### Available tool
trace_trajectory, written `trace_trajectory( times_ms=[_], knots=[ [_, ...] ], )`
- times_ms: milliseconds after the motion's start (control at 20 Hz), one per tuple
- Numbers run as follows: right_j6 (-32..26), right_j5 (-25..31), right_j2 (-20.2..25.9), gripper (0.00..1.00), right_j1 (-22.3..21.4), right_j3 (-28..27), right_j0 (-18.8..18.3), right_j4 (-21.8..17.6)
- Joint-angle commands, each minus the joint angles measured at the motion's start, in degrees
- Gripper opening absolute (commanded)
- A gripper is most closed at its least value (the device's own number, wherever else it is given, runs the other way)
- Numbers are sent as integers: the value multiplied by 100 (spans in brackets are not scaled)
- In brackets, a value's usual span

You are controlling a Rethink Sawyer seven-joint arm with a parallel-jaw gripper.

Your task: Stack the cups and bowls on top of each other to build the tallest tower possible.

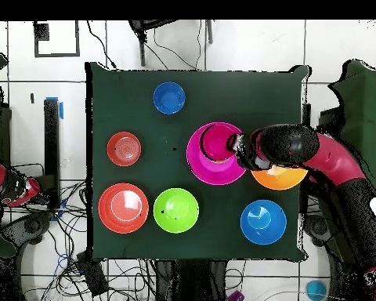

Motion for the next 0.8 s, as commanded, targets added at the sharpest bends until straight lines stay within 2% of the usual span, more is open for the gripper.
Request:
trace_trajectory(
  times_ms=[50, 300, 800],
  knots=[
    [-962, 523, -122, 0, 77, -305, 244, -381],
    [-928, 754, -229, 0, 108, -440, 334, -430],
    [-872, 843, -274, 0, 155, -424, 346, -480]
  ],
)
